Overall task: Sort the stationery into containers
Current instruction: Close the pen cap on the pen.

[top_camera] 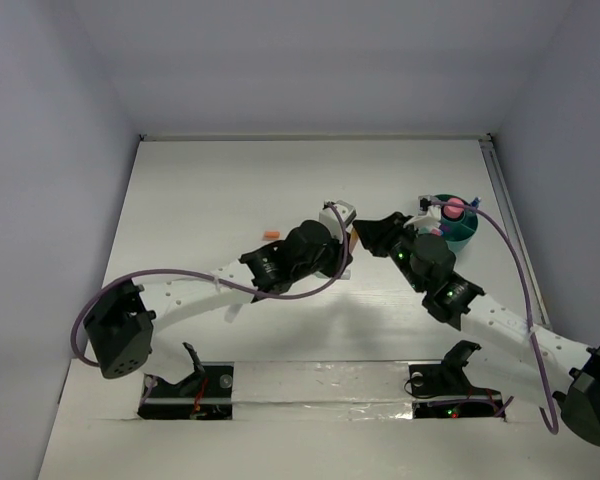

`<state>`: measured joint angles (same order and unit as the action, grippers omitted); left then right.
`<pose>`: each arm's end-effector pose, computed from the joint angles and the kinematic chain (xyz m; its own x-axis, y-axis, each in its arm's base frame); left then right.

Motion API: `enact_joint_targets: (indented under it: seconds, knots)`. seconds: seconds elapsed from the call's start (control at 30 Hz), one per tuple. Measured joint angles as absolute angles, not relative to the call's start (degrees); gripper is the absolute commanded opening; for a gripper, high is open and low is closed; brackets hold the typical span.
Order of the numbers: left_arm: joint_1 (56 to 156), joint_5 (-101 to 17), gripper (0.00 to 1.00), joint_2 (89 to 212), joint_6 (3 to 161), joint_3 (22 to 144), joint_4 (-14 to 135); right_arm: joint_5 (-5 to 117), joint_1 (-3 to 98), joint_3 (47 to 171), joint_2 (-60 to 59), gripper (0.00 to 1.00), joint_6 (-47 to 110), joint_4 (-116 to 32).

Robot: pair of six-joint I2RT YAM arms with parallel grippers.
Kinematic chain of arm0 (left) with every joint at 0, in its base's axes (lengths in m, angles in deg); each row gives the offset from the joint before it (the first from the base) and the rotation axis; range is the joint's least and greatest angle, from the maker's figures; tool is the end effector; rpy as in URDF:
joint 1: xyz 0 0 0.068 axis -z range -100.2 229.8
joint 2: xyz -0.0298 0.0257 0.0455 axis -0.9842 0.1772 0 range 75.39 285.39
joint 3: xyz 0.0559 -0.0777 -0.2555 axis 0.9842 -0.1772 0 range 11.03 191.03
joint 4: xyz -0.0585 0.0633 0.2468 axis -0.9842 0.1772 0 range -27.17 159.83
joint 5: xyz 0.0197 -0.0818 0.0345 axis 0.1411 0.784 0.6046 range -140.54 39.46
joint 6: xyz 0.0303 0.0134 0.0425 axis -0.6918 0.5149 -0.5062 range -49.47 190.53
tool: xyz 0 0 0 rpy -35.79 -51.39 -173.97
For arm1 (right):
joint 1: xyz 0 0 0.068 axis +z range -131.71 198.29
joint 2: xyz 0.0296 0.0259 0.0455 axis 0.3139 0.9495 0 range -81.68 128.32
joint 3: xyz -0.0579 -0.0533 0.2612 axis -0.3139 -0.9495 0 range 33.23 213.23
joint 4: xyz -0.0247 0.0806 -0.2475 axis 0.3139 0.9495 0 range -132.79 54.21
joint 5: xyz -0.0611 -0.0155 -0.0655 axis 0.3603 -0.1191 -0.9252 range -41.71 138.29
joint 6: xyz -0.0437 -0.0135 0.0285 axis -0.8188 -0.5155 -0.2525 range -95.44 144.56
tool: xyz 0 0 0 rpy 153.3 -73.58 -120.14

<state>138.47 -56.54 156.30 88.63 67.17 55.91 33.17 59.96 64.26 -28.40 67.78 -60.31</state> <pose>0.1748 -0.2799 0.2925 -0.3994 0.0617 -0.9147 0.7088 0.6536 -0.2654 0.1702 0.1390 0.2789 -0.3514 0.5722 -0.7410 -0.2841 0.6890 0.6667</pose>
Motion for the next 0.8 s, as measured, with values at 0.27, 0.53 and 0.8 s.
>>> enact_joint_targets:
  seconds: [0.27,0.53,0.8]
  knots:
    - [137.6,-55.16,0.0,155.44,87.06,69.48,61.55,35.21,60.05,64.56,-25.41,0.0,68.02,-62.67]
    - [136.88,-55.14,0.0,155.33,85.92,72.0,68.55,33.48,62.61,63.41,-23.22,0.0,69.38,-66.41]
    - [134.45,-51.47,0.0,155.33,85.38,75.16,79.76,28.5,67.55,62.18,-19.31,0.0,73.44,-70.54]
